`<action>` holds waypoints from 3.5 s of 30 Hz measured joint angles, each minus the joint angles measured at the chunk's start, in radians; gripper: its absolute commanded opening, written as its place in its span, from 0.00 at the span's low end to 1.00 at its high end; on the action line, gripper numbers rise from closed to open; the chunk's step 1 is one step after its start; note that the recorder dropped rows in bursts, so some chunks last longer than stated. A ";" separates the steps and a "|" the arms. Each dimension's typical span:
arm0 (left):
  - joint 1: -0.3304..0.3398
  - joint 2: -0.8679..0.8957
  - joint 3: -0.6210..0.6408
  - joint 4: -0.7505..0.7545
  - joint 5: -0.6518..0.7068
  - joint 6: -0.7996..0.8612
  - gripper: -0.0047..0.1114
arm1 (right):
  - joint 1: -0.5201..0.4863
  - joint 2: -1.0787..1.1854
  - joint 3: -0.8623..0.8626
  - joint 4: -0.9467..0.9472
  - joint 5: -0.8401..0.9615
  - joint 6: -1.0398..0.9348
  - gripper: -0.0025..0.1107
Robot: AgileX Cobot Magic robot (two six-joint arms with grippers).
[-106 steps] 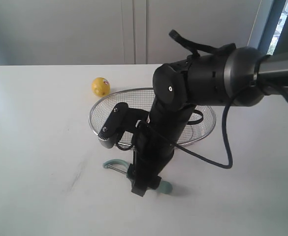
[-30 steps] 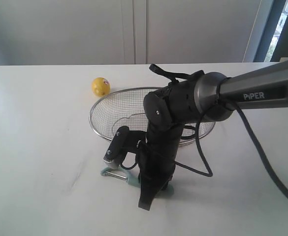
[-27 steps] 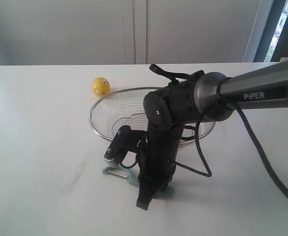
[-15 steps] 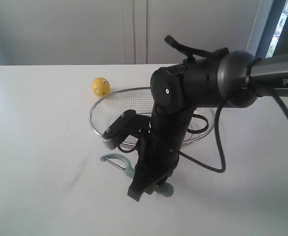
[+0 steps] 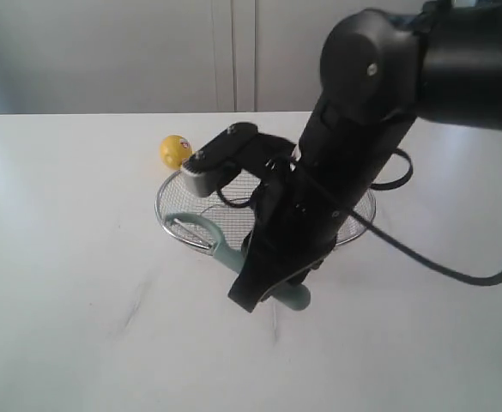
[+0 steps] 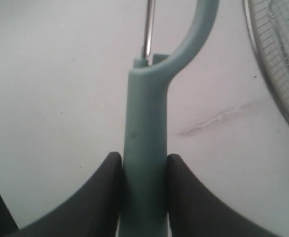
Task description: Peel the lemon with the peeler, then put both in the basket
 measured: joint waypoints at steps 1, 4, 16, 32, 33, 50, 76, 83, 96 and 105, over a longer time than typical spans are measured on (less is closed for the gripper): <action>0.000 0.000 0.000 0.000 0.000 0.000 0.04 | -0.011 -0.023 0.000 0.000 0.000 0.000 0.02; 0.000 0.000 0.000 0.000 0.000 0.000 0.04 | -0.046 -0.095 0.008 0.000 0.002 0.000 0.02; 0.000 0.000 0.000 0.000 0.000 0.000 0.04 | -0.222 -0.378 0.233 -0.085 -0.031 0.040 0.02; 0.000 0.000 0.000 0.000 0.000 0.000 0.04 | -0.281 -0.591 0.534 -0.159 -0.228 0.093 0.02; 0.000 0.000 0.000 0.000 0.000 0.000 0.04 | -0.281 -0.596 0.534 -0.159 -0.240 0.097 0.02; 0.000 0.000 0.000 0.000 0.000 0.000 0.04 | -0.281 -0.621 0.534 -0.138 -0.317 0.109 0.02; 0.000 0.000 0.000 0.000 0.000 0.000 0.04 | -0.281 -0.621 0.534 -0.138 -0.317 0.111 0.02; 0.000 0.000 0.000 0.000 -0.007 0.000 0.04 | -0.281 -0.621 0.534 -0.138 -0.317 0.111 0.02; 0.000 0.000 0.000 0.000 -0.500 -0.027 0.04 | -0.281 -0.621 0.534 -0.138 -0.317 0.111 0.02; 0.000 0.000 0.000 0.000 -0.504 -0.027 0.04 | -0.281 -0.621 0.534 -0.138 -0.317 0.111 0.02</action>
